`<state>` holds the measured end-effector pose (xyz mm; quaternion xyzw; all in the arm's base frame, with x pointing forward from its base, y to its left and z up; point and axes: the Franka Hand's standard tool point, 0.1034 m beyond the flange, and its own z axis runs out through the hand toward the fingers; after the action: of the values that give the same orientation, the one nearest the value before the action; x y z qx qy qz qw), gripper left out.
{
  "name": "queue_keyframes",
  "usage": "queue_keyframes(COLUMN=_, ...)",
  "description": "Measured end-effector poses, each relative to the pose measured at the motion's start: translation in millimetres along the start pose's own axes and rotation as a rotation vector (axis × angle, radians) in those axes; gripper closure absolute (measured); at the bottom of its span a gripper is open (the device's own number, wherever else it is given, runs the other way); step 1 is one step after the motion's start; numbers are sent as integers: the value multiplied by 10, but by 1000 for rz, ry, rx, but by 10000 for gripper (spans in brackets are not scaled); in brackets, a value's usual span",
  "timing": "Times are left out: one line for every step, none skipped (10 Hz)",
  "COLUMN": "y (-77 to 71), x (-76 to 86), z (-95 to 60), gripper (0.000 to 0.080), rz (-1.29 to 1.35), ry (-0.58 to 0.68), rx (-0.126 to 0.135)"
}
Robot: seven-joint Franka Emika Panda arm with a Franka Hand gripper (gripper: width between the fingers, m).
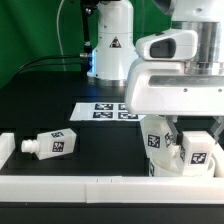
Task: Assemble stool
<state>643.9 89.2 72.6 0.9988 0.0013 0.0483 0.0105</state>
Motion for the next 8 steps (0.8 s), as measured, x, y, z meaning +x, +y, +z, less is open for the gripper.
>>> queue_keyframes(y=-30, x=19, z=-7, gripper=458, rz=-103, ry=49, rx=-36)
queue_keyframes(y=-60, x=-3, z=2, gripper=458, rz=-35, ry=50, rx=-30)
queue_keyframes(y=-54, x=-3, z=5, gripper=458, rz=24, ry=50, rx=-28)
queue_keyframes(y=-44, x=8, z=8, gripper=458, rz=158, ry=60, rx=-23)
queue_keyframes(y=28, x=16, z=20, gripper=458, rz=368, ry=76, rx=-21)
queue_keyframes(y=85, x=-4, z=26, gripper=458, rz=533, ry=69, rx=-6)
queue_keyframes(y=130, x=-25, z=27, gripper=458, rz=681, ry=60, rx=-12)
queue_keyframes(y=168, x=-33, z=26, gripper=458, rz=794, ry=54, rx=-8)
